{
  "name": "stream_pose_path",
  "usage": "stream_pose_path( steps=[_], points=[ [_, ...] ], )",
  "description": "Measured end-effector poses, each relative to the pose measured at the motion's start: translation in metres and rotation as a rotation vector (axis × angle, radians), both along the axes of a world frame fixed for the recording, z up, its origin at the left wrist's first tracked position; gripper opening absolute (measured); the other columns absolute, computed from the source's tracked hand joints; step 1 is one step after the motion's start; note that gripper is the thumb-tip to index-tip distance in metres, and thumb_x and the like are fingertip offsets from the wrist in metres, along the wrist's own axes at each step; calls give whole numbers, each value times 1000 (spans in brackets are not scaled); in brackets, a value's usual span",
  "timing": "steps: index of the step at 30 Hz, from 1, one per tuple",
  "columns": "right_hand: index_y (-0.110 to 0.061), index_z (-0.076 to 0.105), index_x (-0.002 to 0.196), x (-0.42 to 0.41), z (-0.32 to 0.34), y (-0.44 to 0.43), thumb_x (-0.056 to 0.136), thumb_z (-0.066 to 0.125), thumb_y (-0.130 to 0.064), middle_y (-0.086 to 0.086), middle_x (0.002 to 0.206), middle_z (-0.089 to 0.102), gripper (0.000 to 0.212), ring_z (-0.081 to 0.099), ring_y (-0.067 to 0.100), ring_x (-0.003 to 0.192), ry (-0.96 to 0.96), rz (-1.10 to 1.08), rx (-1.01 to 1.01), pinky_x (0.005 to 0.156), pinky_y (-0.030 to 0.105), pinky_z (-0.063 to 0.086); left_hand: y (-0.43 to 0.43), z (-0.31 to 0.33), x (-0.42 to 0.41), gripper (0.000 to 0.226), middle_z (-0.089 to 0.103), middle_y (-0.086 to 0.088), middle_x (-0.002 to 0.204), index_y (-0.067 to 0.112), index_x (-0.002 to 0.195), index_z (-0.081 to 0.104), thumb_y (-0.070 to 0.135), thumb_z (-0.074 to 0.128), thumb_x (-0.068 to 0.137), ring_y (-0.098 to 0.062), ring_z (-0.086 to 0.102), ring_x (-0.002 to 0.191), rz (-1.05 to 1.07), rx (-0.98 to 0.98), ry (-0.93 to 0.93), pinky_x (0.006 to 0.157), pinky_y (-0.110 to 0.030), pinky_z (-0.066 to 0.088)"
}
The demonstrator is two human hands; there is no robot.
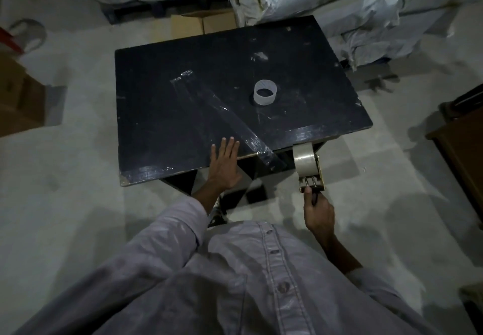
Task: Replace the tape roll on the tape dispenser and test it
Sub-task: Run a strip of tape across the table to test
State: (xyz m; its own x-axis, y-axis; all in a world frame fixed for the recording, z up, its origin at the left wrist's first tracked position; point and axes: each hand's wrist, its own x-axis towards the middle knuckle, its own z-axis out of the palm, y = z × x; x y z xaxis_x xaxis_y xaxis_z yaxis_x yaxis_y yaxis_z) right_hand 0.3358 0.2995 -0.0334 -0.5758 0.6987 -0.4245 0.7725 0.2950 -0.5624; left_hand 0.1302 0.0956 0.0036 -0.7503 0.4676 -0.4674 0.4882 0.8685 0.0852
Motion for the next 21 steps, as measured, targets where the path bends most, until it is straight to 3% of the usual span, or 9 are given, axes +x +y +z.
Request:
stream_pose_path(
  steps=[4,9,15,21],
  points=[
    [-4,70,128,-31,12,0,115,46,-57,28,120,77,59,71,50,122,-22,191,83,103,54,58,3,3,3,100,-16,-8,187,10,179,-6,31,59,106,-32,-16,176,108,86,5,142,-59,-1],
    [-7,67,130,-68,24,-8,113,47,-63,26,120,77,62,71,47,122,-53,356,142,94,46,54,-9,8,-5,100,-17,-8,187,10,179,-7,33,58,107,-31,-16,176,162,106,43,142,-59,-1],
    [-13,57,151,-117,47,-23,110,50,-69,28,128,77,69,72,52,125,-58,482,253,104,54,58,-42,13,-20,94,-14,-10,187,8,179,-4,46,50,111,-31,-14,176,283,143,79,142,-59,-1],
    [-15,61,148,-176,65,-56,102,55,-79,21,139,75,80,70,44,135,-89,562,257,111,49,57,-71,14,-30,98,-15,-11,187,7,178,-7,46,52,111,-32,-14,176,393,105,89,142,-58,0]
  ],
)
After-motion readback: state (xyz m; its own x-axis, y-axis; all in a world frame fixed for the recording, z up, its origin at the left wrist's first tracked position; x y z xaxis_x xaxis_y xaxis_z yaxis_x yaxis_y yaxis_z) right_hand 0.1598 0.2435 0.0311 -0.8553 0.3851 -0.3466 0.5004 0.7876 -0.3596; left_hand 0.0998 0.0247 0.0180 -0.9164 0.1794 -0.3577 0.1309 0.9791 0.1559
